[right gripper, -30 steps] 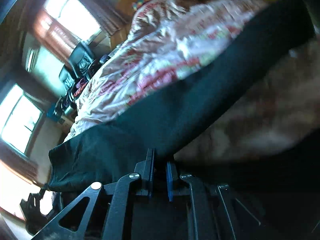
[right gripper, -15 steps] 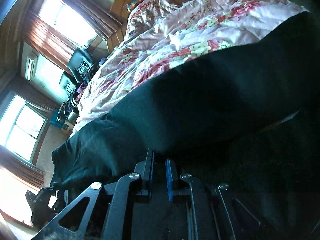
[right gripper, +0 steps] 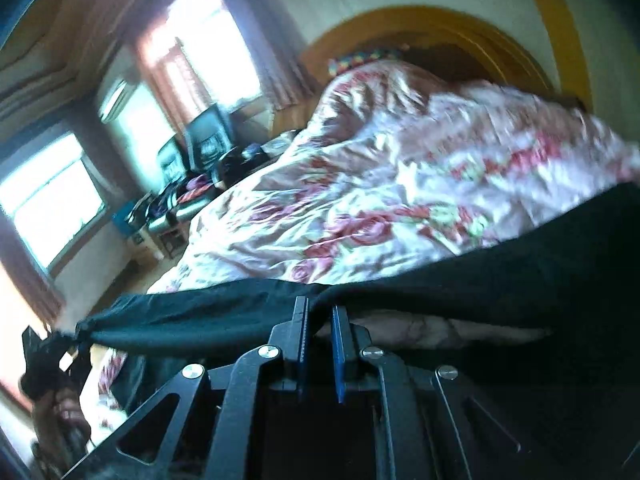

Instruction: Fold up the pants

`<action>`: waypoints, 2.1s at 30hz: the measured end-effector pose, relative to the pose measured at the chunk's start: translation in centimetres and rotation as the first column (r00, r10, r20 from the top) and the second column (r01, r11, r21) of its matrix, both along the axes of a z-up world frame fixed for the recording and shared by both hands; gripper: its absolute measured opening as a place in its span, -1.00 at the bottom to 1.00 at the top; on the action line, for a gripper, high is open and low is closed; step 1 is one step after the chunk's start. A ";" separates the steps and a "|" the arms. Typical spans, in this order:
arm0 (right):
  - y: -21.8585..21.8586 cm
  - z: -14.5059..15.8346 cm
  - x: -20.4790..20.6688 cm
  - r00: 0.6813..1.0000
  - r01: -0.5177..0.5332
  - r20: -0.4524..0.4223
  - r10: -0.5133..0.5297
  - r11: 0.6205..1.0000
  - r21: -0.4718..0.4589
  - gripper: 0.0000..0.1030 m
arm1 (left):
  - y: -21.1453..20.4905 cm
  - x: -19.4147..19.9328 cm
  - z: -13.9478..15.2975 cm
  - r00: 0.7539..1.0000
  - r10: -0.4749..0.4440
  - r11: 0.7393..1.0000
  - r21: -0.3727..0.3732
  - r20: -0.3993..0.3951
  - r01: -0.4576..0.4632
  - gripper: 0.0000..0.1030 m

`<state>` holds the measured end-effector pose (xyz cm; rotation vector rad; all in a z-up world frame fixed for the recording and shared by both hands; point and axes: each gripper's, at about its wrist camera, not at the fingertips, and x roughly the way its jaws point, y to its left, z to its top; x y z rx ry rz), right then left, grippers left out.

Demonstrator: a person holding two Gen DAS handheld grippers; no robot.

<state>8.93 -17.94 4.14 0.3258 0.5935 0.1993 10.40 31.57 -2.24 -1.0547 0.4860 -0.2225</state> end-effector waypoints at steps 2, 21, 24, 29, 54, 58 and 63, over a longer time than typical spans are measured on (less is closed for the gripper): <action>1.1 -0.2 -1.2 1.000 -0.028 0.001 0.028 0.999 -0.029 -0.79 | 0.7 -0.9 -1.2 0.999 0.036 0.999 -0.035 -0.023 -0.037 -0.87; -7.7 -9.9 -2.8 0.931 0.267 -0.319 -0.180 0.928 0.258 0.13 | 1.4 -2.4 -4.8 0.986 0.101 0.992 -0.061 -0.131 -0.110 -0.87; -9.0 -10.1 -3.9 0.921 0.316 -0.335 -0.198 0.884 0.344 0.09 | 1.2 -2.6 -4.7 0.987 0.102 0.993 -0.047 -0.122 -0.108 -0.87; -8.6 -10.1 -5.9 0.925 0.311 -0.325 -0.198 0.886 0.345 0.10 | 1.3 -3.0 -4.7 0.987 0.104 0.992 -0.063 -0.122 -0.112 -0.87; -9.9 -1.8 -7.0 0.982 0.190 -0.041 -0.186 0.957 0.220 -0.83 | 2.4 -6.5 -3.5 0.987 0.140 0.987 -0.064 -0.078 -0.145 -0.87; -8.6 -4.2 -8.4 0.983 0.171 -0.084 -0.163 0.979 0.108 -0.83 | 2.5 -6.8 -3.7 0.979 0.159 0.986 -0.026 -0.124 -0.163 -0.87; -8.9 -8.9 -9.4 0.966 0.183 -0.202 -0.161 0.979 0.093 -0.83 | 1.0 -6.3 -2.9 0.957 0.220 0.968 0.165 -0.190 -0.190 -0.87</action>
